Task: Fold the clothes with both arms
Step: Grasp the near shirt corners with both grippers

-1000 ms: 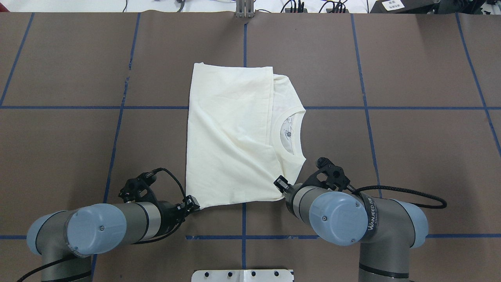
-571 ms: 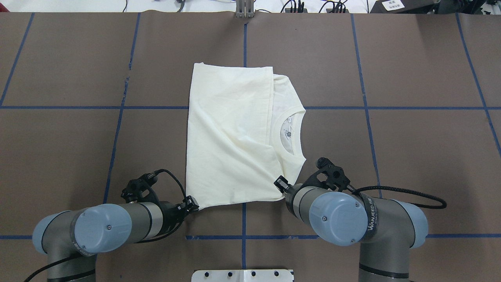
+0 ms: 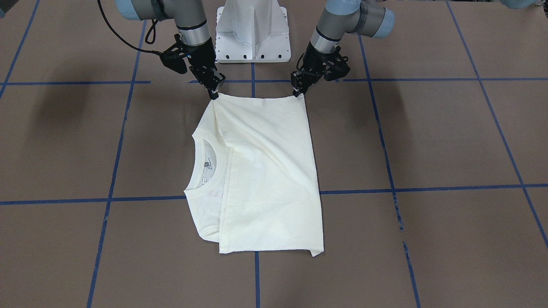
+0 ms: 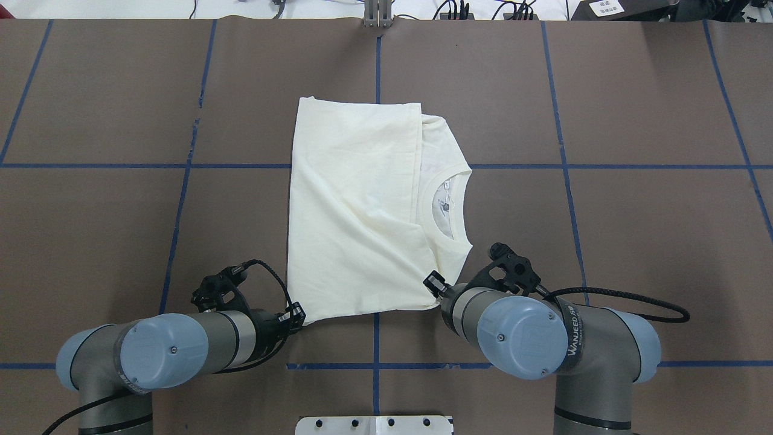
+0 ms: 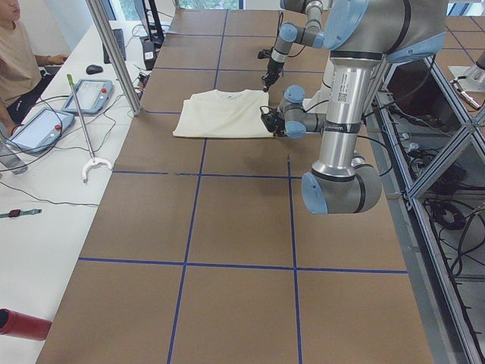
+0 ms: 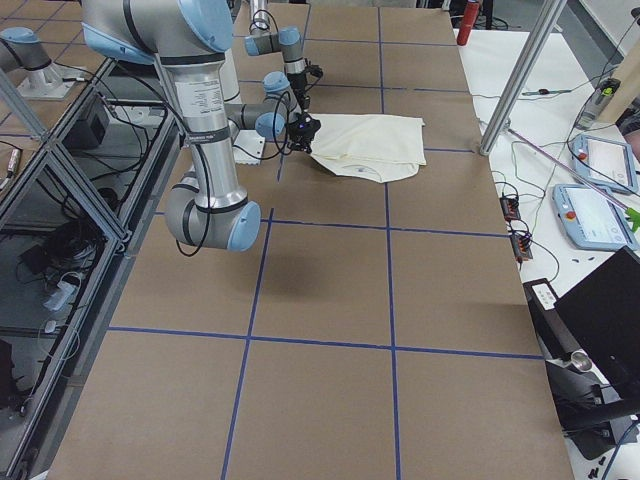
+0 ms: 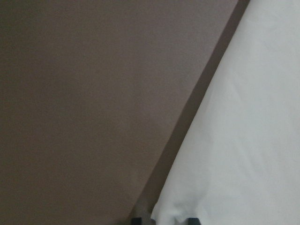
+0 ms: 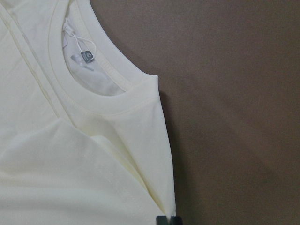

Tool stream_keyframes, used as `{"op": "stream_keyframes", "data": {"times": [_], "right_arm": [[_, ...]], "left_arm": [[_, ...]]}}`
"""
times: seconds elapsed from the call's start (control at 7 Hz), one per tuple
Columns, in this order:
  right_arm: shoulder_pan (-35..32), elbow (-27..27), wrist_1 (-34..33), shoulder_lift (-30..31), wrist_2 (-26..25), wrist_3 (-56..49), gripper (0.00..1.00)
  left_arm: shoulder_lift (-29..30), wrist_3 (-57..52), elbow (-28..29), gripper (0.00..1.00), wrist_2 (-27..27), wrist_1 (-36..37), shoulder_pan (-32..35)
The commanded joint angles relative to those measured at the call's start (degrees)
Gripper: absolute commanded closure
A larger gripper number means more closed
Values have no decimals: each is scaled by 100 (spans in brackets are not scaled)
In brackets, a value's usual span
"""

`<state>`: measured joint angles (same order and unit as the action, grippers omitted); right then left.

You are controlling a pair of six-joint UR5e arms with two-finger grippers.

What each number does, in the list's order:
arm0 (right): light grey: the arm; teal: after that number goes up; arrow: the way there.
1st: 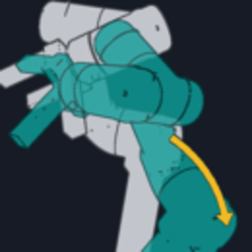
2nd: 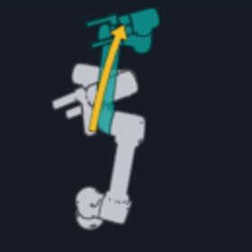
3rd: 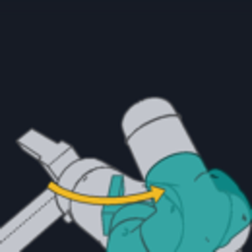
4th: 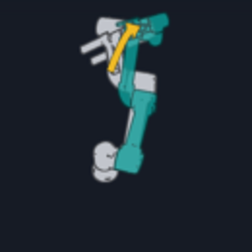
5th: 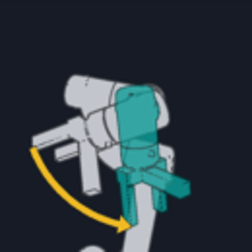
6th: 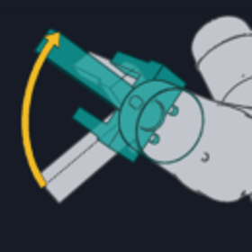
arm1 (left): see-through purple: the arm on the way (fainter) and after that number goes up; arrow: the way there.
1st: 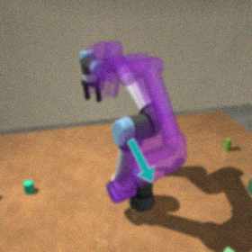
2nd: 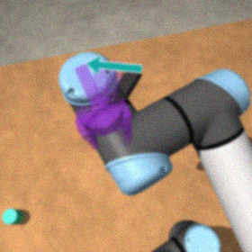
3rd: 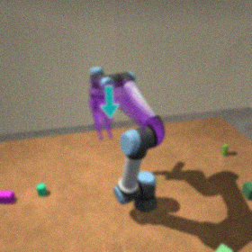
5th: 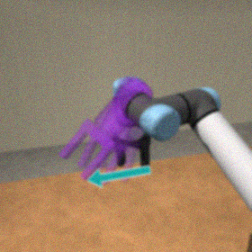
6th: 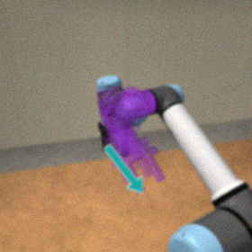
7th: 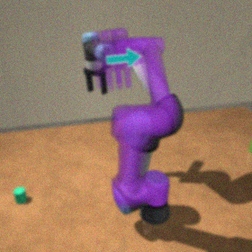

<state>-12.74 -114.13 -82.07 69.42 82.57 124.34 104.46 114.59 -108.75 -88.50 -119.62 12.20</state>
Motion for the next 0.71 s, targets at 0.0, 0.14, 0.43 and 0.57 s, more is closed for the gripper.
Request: {"op": "stream_keyframes", "data": {"times": [0.0,0.14,0.43,0.57], "right_arm": [[0,5,-2,10,-22,3,100],[0,-4,6,1,-22,3,100],[-9,-56,-2,10,-31,3,100],[-9,-126,-2,10,-13,3,100]], "left_arm": [[13,-15,-14,100,175,-9,141],[13,-24,-58,100,166,-9,177],[-57,37,-452,100,184,18,142],[-84,90,-637,100,410,35,-145]]}}
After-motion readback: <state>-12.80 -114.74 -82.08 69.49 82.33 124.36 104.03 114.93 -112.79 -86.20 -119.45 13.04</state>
